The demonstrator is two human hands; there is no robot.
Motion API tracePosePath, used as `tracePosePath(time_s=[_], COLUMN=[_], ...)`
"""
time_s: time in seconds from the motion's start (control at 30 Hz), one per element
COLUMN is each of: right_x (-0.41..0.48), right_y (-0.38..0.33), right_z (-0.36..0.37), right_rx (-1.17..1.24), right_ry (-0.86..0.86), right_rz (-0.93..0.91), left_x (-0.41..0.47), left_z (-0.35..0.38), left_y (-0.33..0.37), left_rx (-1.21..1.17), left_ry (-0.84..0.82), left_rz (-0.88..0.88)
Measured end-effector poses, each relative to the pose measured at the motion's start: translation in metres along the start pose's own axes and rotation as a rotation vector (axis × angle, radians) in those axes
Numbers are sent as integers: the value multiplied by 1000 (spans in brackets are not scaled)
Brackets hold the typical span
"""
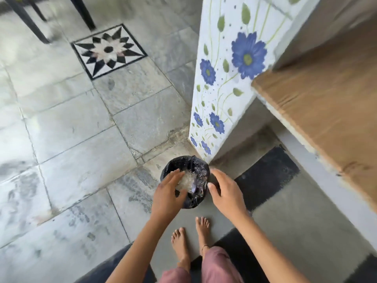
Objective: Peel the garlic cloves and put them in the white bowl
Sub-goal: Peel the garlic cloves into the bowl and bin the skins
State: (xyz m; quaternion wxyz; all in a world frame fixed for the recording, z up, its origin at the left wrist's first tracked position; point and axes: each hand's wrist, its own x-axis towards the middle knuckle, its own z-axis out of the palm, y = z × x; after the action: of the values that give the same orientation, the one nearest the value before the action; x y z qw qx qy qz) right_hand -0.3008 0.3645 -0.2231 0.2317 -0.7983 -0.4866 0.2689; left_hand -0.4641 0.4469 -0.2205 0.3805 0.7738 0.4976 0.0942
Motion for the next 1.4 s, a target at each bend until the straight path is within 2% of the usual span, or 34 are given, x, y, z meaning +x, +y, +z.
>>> tracePosePath(time_s=[0.17,0.33,0.43,0.6,0.73,0.93,1.1,1.23,1.4], right_x=[-83,-168,-219,-310,-373,-401,-408,-412,-412], right_y=[-39,-32,2,80,140,207,232,245,246], right_z=[-103,-183,-223,-271,-297,-319,-324,-317,-319], right_rx=[40,45,-1,-116,-205,-337,-362,-349,-354], right_ry=[317,690,850,1037,1075,989,951,847,799], right_rz=[-101,-122,-40,154,302,408,535,646,685], left_x=[-56,-96,-110,-149,-177,-172,-148,-131,-115], left_z=[-48,-48,-15,71,139,198,220,237,249], left_y=[112,208,263,351,409,460,487,502,505], left_rx=[-51,-82,-51,-74,-39,87,185,267,385], left_ry=[45,25,-57,-200,-290,-226,-205,-240,-250], left_rz=[254,534,711,891,953,908,841,860,894])
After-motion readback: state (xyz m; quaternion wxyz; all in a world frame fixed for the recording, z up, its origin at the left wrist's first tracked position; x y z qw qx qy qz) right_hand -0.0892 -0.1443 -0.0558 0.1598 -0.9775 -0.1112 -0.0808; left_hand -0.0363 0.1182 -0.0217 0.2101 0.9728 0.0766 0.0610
